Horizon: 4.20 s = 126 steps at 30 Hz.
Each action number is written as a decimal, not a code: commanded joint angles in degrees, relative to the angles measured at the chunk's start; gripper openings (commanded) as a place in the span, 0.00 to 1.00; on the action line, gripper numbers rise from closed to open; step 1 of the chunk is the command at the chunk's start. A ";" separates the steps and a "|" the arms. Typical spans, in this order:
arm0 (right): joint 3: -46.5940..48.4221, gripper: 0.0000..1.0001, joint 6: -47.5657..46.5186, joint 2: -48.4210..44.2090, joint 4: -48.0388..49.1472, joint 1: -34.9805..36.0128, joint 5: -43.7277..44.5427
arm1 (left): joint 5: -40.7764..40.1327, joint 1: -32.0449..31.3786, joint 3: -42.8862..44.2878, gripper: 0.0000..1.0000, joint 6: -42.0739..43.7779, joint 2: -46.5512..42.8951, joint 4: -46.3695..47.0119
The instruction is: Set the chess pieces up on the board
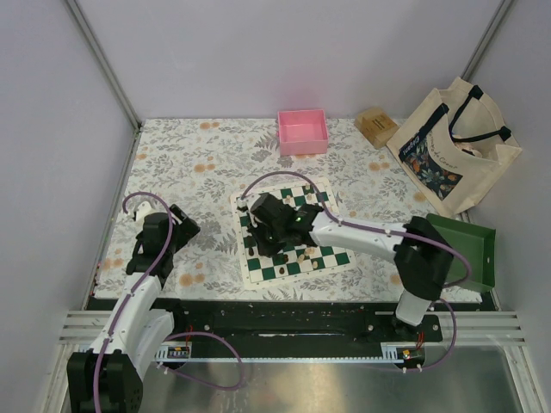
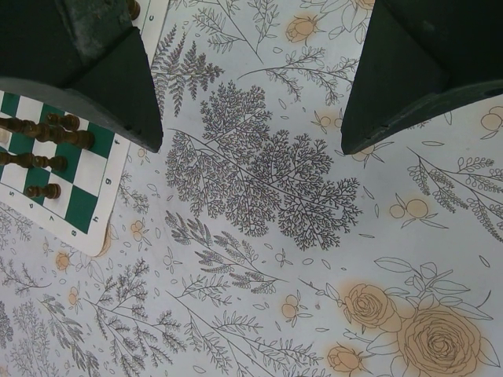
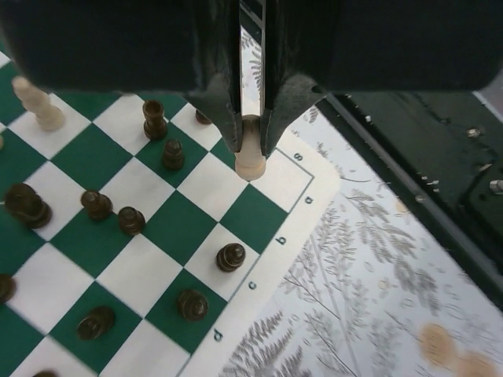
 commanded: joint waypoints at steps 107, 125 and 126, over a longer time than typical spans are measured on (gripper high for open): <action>26.02 0.28 -3.28 19.83 -14.37 -34.83 8.43 | -1.76 0.09 -5.20 0.99 2.09 1.49 13.36; 24.44 0.13 -3.90 16.31 -14.46 -34.83 10.71 | -1.85 0.09 -5.11 0.99 1.91 1.58 13.27; 24.35 0.13 -3.98 16.23 -14.46 -34.83 10.62 | -1.76 0.09 -5.11 0.99 2.00 1.58 13.27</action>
